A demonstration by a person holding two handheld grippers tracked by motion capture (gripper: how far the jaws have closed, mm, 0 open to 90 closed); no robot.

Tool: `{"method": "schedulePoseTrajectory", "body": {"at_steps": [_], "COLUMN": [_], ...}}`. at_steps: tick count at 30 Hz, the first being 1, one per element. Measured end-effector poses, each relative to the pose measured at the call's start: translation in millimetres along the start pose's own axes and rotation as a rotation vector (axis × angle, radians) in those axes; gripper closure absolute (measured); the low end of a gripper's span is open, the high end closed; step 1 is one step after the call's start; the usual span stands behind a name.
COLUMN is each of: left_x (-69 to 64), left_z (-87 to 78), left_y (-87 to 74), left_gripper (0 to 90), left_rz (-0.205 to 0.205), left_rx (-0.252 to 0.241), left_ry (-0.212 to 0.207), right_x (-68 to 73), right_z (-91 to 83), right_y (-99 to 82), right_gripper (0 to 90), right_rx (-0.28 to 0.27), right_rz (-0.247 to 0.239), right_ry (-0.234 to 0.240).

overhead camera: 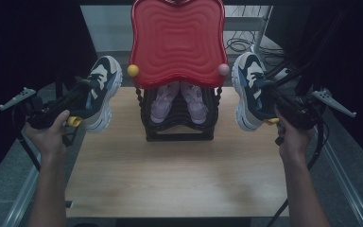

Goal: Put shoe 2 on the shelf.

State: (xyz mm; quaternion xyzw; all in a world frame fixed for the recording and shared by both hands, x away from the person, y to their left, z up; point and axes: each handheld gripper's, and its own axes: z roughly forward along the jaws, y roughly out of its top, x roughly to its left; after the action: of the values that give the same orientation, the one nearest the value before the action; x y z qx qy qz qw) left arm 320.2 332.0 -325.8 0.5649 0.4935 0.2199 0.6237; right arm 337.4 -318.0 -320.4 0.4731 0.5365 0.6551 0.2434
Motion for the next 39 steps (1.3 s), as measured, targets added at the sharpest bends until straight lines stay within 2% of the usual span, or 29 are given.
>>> {"method": "schedulePoseTrajectory", "body": {"at_steps": [22,34,39], "left_x": [-1.4,-8.9,-15.1], "left_z": [5.6,12.3,16.1], "left_y": [27.3,42.7,50.3], "left_gripper": [72.4,72.4,72.4], "left_rz": [-0.015,-0.002,0.007], "left_rx": [-0.037,-0.045,-0.047], "left_ry": [-0.005,-0.008,-0.018], "right_x": [10.2,11.8,17.1], "right_z": [6.0,12.5,17.6], "right_y": [25.6,36.6,45.2], "right_gripper": [72.9,72.9,72.9], "right_rx": [-0.012,-0.021,-0.022], "right_rz": [-0.016,-0.009,-0.016], "right_ry": [0.012,0.013,0.019]}}
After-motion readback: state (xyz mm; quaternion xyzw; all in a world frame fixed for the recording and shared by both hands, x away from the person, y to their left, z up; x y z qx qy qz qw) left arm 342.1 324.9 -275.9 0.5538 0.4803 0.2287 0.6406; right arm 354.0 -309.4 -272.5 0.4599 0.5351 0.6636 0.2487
